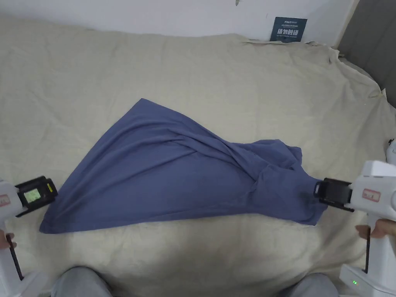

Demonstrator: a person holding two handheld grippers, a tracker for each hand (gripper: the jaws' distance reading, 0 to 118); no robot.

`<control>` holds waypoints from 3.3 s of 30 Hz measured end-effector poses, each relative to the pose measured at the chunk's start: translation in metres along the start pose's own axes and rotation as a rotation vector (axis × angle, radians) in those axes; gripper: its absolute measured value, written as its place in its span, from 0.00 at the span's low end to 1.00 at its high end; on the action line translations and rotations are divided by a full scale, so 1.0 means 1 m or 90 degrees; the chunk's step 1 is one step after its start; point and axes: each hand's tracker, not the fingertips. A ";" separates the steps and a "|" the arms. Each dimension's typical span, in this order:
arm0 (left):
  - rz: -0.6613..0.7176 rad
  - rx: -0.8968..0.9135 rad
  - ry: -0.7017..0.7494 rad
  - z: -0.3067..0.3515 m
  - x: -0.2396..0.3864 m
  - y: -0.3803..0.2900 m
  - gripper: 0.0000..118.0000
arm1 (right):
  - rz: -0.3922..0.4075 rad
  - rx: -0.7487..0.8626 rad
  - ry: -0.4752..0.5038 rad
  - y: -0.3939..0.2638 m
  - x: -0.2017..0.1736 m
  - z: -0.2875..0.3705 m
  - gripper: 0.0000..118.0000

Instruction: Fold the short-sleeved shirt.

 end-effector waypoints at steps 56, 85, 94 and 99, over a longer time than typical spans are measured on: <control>-0.256 0.333 -0.152 0.069 0.133 -0.043 0.00 | 0.072 0.153 0.036 0.002 -0.044 0.049 0.09; -0.243 0.236 -0.139 0.045 0.124 -0.042 0.24 | -0.047 -0.098 0.010 -0.051 -0.016 -0.053 0.01; -0.180 0.075 -0.113 0.025 0.095 0.000 0.92 | -0.026 -0.053 0.038 -0.038 -0.018 -0.025 0.01; -0.146 0.011 -0.049 0.007 0.055 0.011 0.94 | -0.015 -0.039 0.051 -0.034 -0.019 -0.017 0.01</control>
